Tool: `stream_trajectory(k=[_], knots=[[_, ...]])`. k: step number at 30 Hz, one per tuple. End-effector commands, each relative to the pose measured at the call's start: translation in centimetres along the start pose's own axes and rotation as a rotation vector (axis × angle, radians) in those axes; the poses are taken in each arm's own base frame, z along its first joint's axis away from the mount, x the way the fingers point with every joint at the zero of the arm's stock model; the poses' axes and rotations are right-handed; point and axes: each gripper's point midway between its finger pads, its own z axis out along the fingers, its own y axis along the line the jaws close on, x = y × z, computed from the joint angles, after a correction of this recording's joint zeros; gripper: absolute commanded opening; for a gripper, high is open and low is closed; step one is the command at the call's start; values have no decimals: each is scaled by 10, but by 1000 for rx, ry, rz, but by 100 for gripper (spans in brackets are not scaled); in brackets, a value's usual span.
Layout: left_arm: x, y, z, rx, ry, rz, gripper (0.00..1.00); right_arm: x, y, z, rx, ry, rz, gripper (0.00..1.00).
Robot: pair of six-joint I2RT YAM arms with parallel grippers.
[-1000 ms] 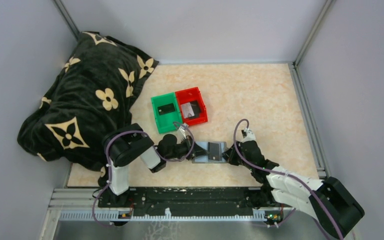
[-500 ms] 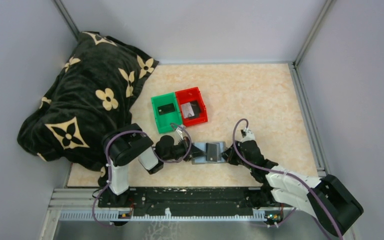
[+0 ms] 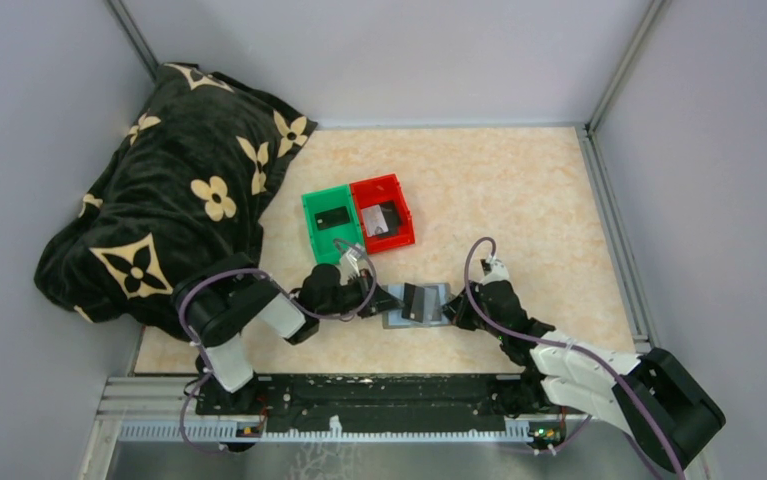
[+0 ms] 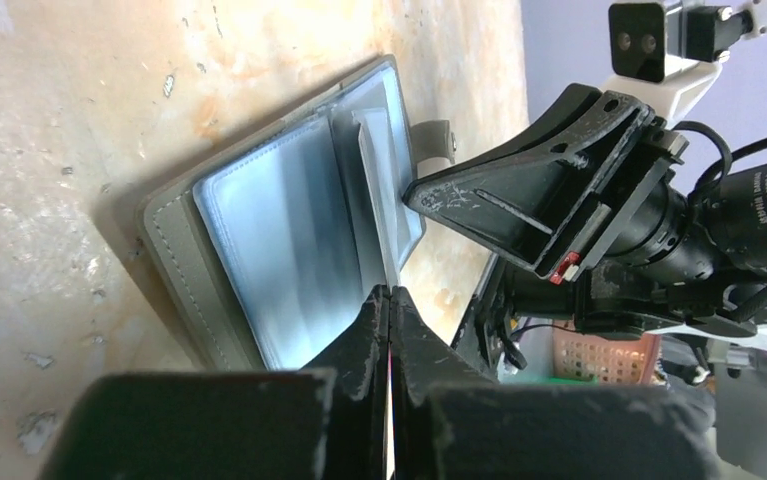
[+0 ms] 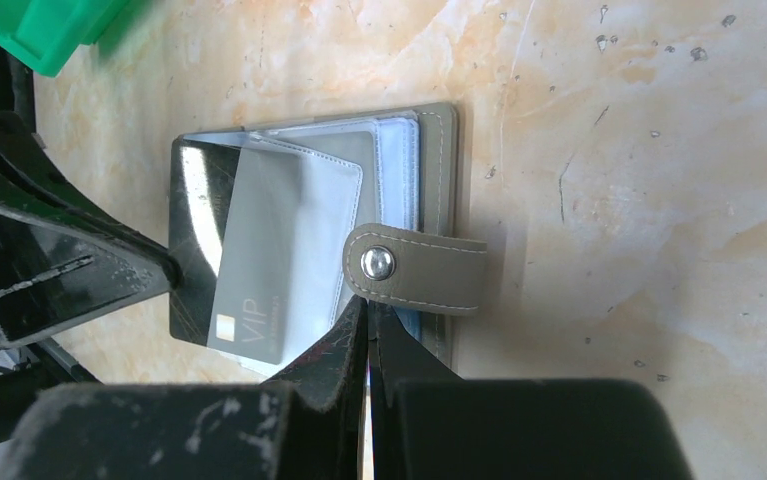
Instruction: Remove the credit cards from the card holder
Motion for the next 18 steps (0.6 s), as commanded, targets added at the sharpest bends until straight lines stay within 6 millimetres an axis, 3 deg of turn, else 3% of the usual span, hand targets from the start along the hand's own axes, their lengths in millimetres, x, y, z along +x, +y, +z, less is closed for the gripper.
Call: stream_trajectory(k=[1,4,8,13,18], knots=[[-10,12,-1,-114,8,149,0,22,-28,-3,101,80,-21,0],[-22,19,-2,-192,-13,223,0,22,-28,-2,98,80,-20,0],[-34,12,-3,-213,-22,291,0,22,-27,-2,97,82,-22,0],[-50,-15,-11,-156,-54,356,0,23,-29,-2,100,80,-22,0],[-63,-30,-18,-162,-74,394,0,23,-29,-1,99,80,-22,0]])
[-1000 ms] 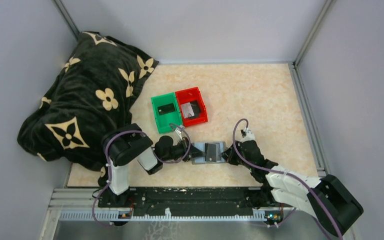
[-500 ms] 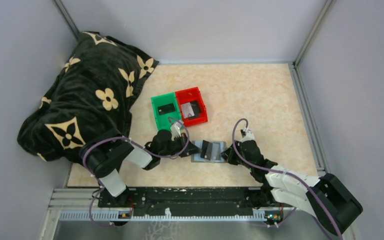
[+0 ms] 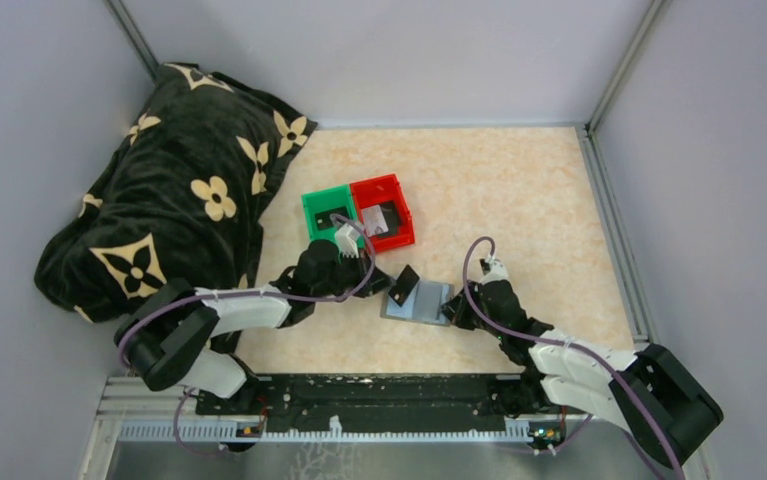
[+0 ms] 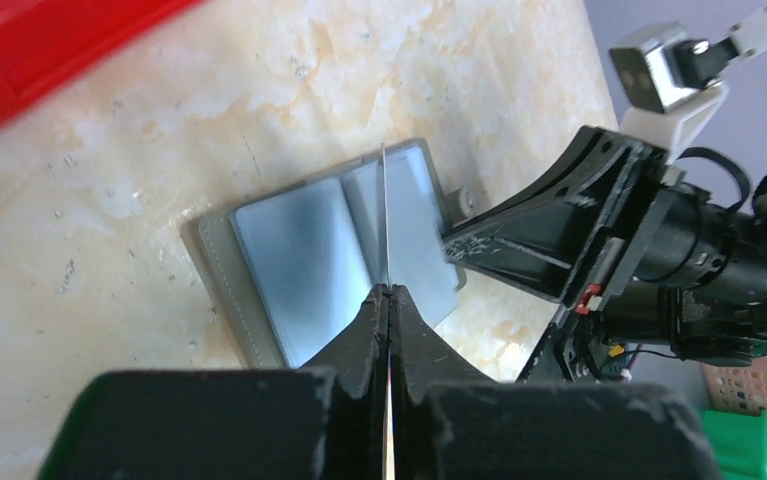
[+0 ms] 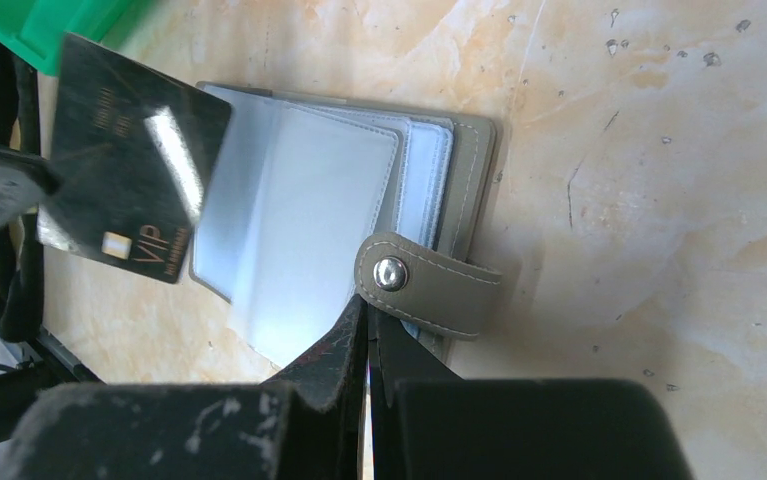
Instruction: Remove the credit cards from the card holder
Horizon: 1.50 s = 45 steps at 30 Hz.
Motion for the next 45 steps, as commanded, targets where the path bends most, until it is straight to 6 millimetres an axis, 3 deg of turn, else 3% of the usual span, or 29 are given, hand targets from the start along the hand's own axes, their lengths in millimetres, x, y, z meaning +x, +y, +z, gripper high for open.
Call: stream_trajectory(k=[1,7,14,25,37,45], knots=[[-21,-8,-7,-5,-33,70,0,23,-30,-3,104,78,-20,0],[-46,-9,-20,-28,-111,56,0,23,-30,-3,100,80,-20,0],[-121,-6,-32,-194,-361,91,0,22,-28,-2,94,73,-15,0],[-195,36,-7,-489,-603,-15,0,19,-21,-1,77,75,-16,0],[-211,66,38,-546,-703,-161,0,22,-20,-3,63,84,-11,0],[-199,86,62,-568,-684,-248,0,18,-22,-7,77,65,-15,0]])
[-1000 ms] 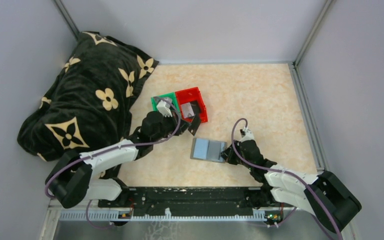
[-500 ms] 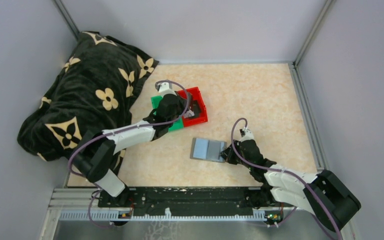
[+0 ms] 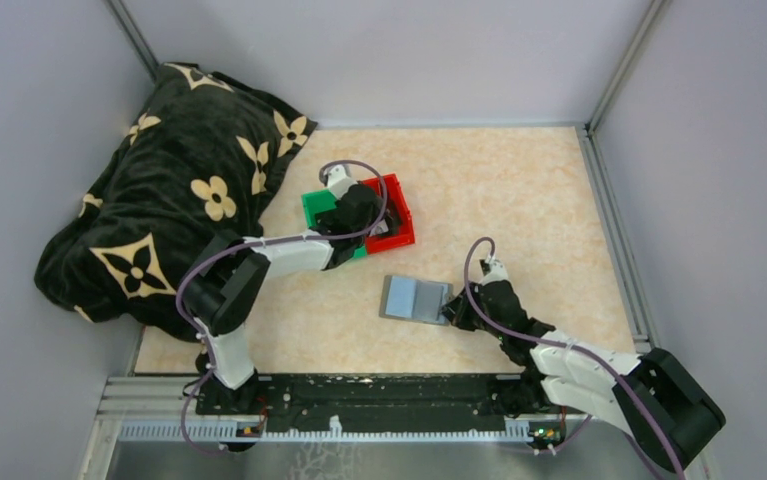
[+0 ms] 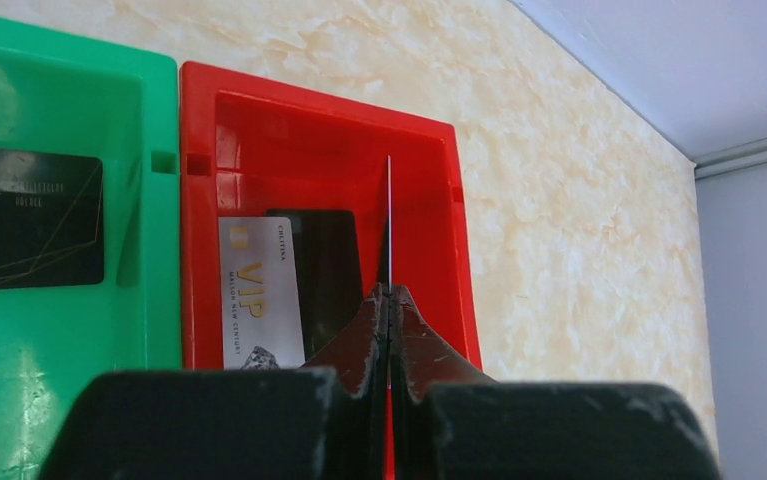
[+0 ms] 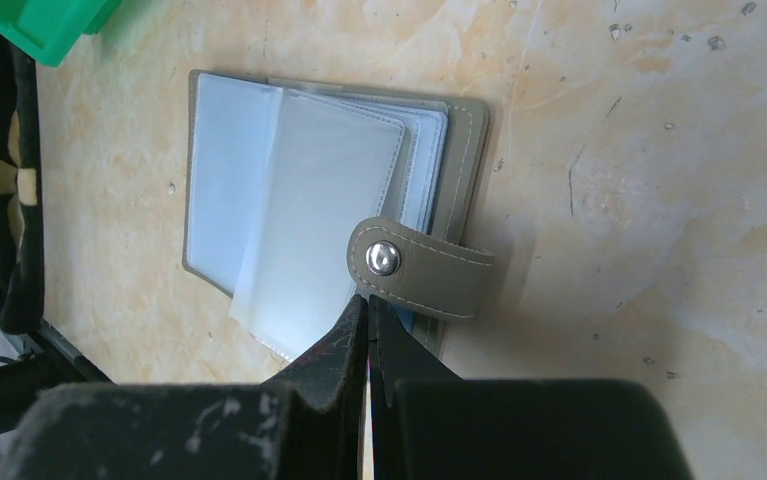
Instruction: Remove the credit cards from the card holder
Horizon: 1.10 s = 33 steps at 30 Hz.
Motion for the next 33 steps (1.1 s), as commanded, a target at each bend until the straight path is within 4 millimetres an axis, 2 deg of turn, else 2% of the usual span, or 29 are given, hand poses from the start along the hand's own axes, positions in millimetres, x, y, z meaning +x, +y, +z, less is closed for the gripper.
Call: stream_trajectory(k=[1,3,6,11,15,17,19,22,25,29,33], knots=[[-5,-1,12,-21,-46,-86,0,19,-25,-4,88,64,-13,0],[-2,1,16,-30,-45,-82,2,21,-25,-4,87,71,-12,0],[0,2,18,-34,-37,-73,23,21,-26,-4,91,72,-12,0],[-13,0,7,-22,-63,-68,41,21,-26,-4,88,69,-10,0],[-34,-7,-13,17,-108,-28,43,19,-25,-4,87,64,-14,0],[-45,-20,-24,69,-125,17,43,16,-23,-4,89,59,-18,0],[-44,-35,-34,145,-95,92,42,11,-19,-5,83,48,-24,0],[-20,-54,-54,301,31,186,42,2,-11,-6,73,33,-39,0],[20,-57,-81,438,194,203,43,-8,-3,-9,61,11,-62,0],[70,-36,-111,453,315,260,44,-11,-2,-8,70,15,-98,0],[105,-2,-127,396,402,314,44,-12,10,-2,23,27,-99,0]])
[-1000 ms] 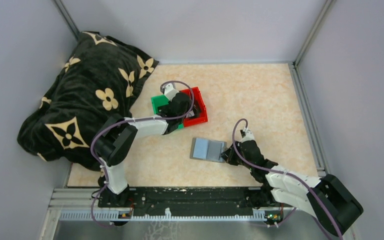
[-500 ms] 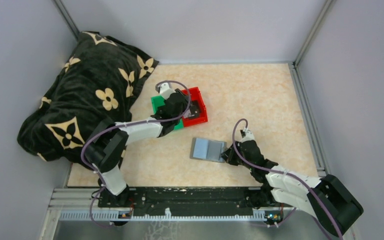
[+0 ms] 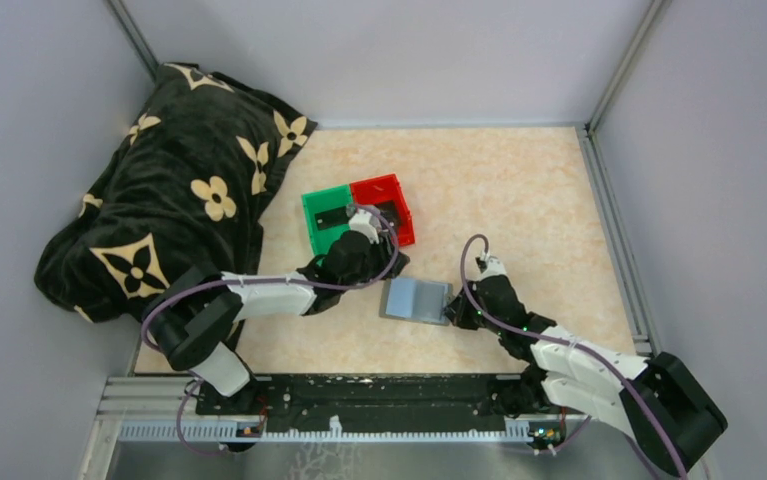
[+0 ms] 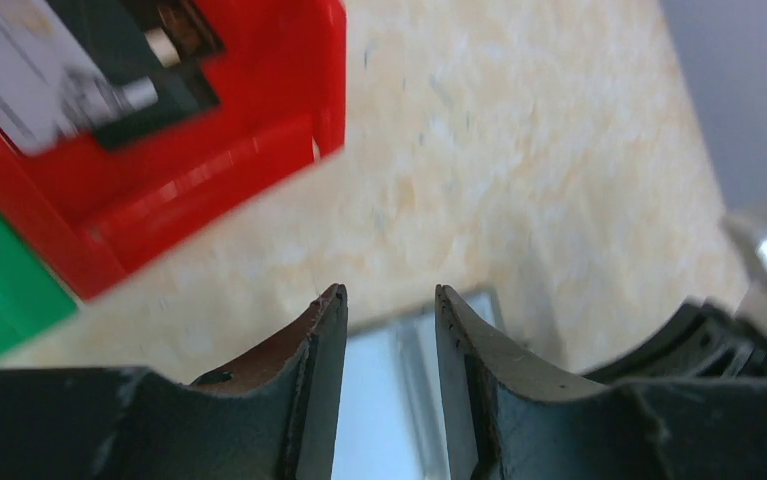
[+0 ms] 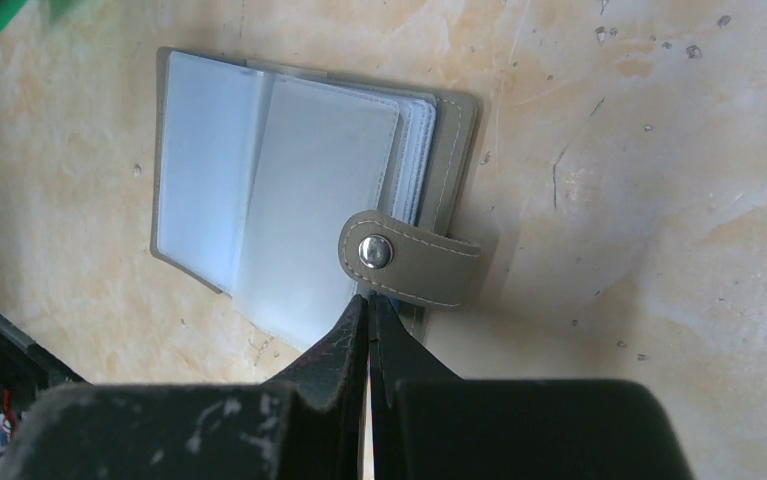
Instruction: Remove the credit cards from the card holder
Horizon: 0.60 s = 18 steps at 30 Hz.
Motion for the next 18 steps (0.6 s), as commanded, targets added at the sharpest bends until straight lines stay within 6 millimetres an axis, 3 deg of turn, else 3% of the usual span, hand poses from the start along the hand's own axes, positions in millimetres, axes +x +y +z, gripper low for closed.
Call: stream_trajectory(k=[1,5,11,18], knots=[[45,6,-17,9,123,45,45,-14,17,5,-43,-14,-35,0],[71,32,-33,-57,189,35,43,-20,27,6,-67,-15,-40,0],[82,57,-54,-129,209,43,43,-23,31,7,-76,-18,-50,0],[101,74,-65,-171,254,31,42,-27,41,11,-107,-13,-49,0]])
